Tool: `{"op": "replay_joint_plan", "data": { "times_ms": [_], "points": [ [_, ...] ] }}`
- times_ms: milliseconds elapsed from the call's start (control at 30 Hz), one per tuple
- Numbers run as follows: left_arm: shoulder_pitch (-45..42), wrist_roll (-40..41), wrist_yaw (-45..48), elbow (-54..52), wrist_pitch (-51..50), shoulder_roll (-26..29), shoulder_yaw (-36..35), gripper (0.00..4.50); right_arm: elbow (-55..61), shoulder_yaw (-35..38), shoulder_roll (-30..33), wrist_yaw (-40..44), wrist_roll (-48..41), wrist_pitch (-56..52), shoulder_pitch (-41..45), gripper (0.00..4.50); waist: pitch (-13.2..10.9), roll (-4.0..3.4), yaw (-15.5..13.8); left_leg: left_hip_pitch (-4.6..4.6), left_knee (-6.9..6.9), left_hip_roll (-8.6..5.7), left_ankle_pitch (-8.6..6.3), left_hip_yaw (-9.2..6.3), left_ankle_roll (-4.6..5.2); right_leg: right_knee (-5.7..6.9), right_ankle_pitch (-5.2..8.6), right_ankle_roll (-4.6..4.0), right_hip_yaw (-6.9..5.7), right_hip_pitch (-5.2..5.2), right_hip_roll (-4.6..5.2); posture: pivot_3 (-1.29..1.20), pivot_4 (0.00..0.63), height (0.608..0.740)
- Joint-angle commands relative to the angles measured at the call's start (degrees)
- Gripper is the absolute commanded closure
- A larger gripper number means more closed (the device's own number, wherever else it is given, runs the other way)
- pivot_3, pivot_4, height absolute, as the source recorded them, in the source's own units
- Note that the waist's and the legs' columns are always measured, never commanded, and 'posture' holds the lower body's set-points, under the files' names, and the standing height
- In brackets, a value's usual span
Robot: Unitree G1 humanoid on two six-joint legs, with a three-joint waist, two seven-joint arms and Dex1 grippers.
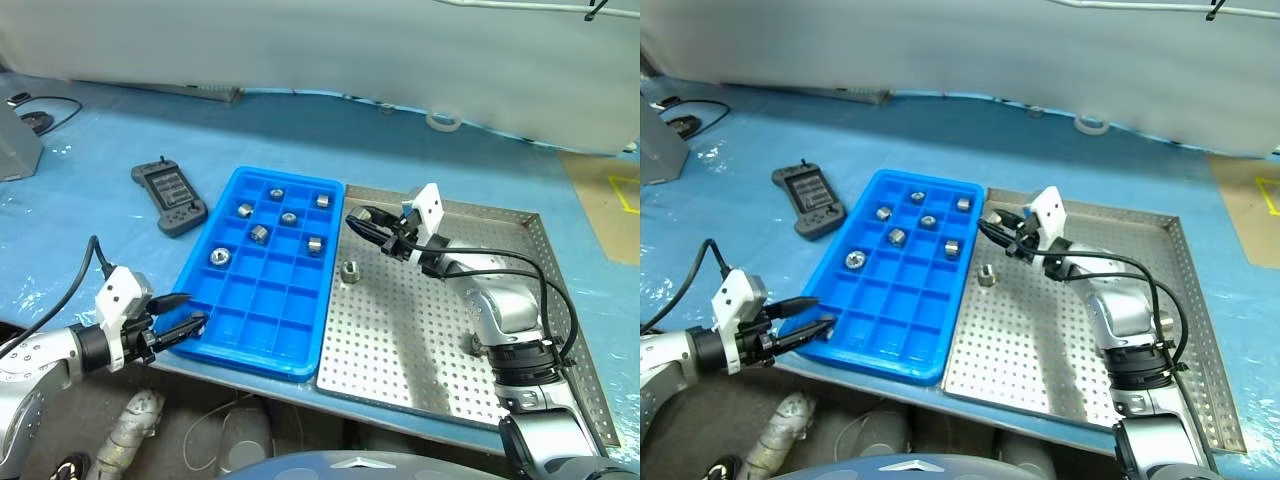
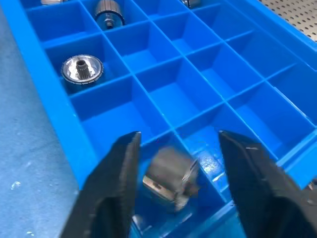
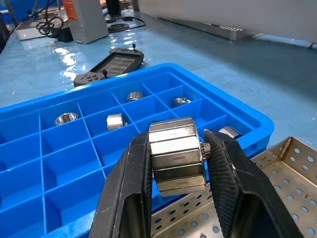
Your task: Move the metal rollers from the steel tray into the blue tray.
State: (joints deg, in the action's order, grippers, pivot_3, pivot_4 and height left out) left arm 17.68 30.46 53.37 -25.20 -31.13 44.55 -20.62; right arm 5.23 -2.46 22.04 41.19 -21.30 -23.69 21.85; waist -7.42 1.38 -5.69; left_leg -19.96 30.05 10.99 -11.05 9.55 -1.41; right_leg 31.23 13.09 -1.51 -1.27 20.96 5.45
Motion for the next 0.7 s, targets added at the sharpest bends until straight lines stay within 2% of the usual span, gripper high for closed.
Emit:
{"op": "replay_joint_plan", "data": {
  "times_ms": [33, 67, 200, 400, 500, 600, 700],
  "points": [
    [0.14, -1.63, 0.11, 1.2, 1.83, 1.42, -1.42, 0.49, 0.97, 0.47, -0.3, 0.15, -0.05, 1.79, 1.06, 3.31, 0.0, -0.01, -0.05, 0.04, 0.0, 0.02, 0.0, 0.0, -0.01, 0.02, 0.0, 0.0, 0.01, -0.02, -0.04, 0.17, 0.15, 0.74],
    [-0.21, -2.0, 0.11, 1.79, 2.14, 1.72, -1.3, 0.21, 0.66, 0.47, -0.34, 0.12, 0.12, 2.0, 1.15, 3.31, 0.0, -0.01, -0.06, 0.08, -0.01, 0.02, 0.0, 0.0, 0.0, 0.08, 0.0, 0.0, 0.02, -0.02, -0.04, 0.17, 0.15, 0.74],
    [-5.75, 0.12, -0.91, 2.46, 1.04, 2.1, -1.24, 0.21, 0.28, 0.91, -0.29, 0.09, 0.23, 2.41, 1.33, 3.31, 0.0, 0.0, -0.19, 0.21, 0.0, 0.06, -0.01, -0.01, 0.0, 0.28, 0.01, 0.0, 0.06, -0.04, -0.06, 0.16, 0.15, 0.74],
    [-23.0, 2.91, -1.52, 5.31, 0.0, -0.36, 4.66, 0.21, 1.17, 1.75, 0.71, 0.86, -0.25, 1.91, 0.95, 3.31, 0.04, 0.09, -0.44, 0.24, 0.09, -0.02, 0.19, -0.03, -0.31, 0.52, -0.01, -0.02, 0.13, -0.04, -0.06, 0.14, 0.15, 0.74],
    [-34.35, 0.91, -1.08, 11.6, -0.11, -4.59, 12.45, 0.21, 1.78, 2.76, 2.09, 1.23, -0.39, 1.64, 0.72, 3.31, 0.08, 0.13, -0.36, 0.2, 0.12, -0.13, 0.2, -0.03, -0.32, 0.57, -0.02, -0.02, 0.17, 0.01, -0.05, 0.12, 0.15, 0.74],
    [-44.47, -3.75, -0.61, 20.4, 3.67, -11.52, 20.55, 0.21, 2.13, 4.67, 3.48, 0.4, -0.22, 1.45, 0.05, 3.31, 0.23, 0.38, -0.26, 0.14, 0.19, -0.19, 0.2, -0.04, -0.31, 0.58, -0.04, -0.01, 0.15, -0.01, -0.05, 0.05, 0.15, 0.74],
    [-50.97, -6.98, 1.28, 27.9, 7.89, -18.56, 26.57, 0.21, 4.42, 6.89, 4.76, -1.1, -0.33, 0.74, -2.2, 3.31, 0.28, 0.45, 0.18, 0.0, 0.31, -0.22, 0.18, -0.07, -0.27, 0.53, -0.17, 0.19, 0.17, -0.01, -0.05, -0.02, 0.15, 0.74]
  ]
}}
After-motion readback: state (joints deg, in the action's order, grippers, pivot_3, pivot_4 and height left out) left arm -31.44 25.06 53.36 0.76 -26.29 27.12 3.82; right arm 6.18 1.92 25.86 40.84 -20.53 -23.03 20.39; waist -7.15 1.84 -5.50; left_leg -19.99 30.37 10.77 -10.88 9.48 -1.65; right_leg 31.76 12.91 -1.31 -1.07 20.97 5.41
